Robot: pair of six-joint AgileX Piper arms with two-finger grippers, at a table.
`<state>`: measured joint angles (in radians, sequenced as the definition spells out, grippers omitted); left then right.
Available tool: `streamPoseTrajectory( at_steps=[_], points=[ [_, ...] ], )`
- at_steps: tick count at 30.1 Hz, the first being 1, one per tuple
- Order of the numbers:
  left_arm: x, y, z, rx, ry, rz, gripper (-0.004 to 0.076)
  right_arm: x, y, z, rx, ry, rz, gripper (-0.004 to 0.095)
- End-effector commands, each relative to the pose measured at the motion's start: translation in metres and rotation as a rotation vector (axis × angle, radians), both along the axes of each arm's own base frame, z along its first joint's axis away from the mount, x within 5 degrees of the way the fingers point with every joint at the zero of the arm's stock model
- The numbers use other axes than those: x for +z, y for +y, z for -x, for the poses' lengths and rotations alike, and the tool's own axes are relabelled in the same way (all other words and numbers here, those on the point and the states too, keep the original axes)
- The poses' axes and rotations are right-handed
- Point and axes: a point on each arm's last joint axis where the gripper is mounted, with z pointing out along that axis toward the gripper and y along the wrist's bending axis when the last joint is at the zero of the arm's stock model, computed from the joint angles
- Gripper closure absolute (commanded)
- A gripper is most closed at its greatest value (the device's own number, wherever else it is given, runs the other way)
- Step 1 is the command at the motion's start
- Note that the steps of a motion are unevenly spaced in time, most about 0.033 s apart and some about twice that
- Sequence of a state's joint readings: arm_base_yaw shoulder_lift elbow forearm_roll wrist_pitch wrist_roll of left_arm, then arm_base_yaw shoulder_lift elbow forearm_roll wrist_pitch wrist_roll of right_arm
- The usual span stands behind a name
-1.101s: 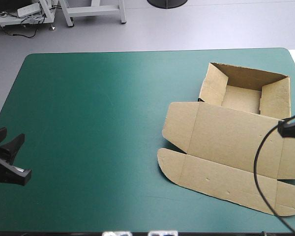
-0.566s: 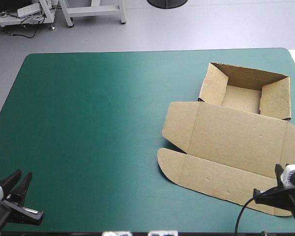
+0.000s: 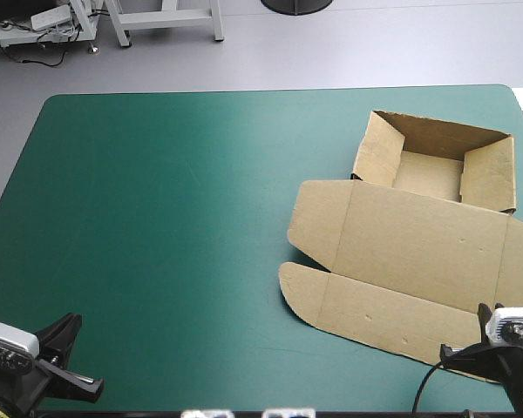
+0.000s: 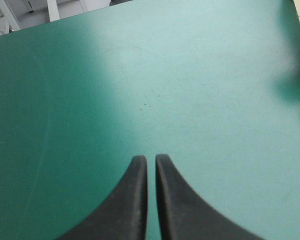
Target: Fold the box
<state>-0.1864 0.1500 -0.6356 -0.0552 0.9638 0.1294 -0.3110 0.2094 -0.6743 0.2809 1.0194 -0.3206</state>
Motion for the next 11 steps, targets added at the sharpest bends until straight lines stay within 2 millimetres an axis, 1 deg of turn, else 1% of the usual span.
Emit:
streamPoseTrajectory(
  at_steps=[1, 5, 11],
  points=[
    [0.006, -0.003, -0.006, -0.013, -0.051, 0.04, 0.0689, 0.009, -0.002, -0.005, -0.016, -0.071, -0.006, 0.073],
    [-0.002, -0.006, -0.009, -0.029, -0.023, 0.064, 0.0689, -0.001, -0.003, -0.009, -0.016, -0.04, -0.014, 0.073],
    [0.0, -0.006, -0.009, -0.029, -0.042, 0.072, 0.0689, -0.017, -0.005, -0.014, -0.018, 0.004, -0.031, 0.073]
  ],
)
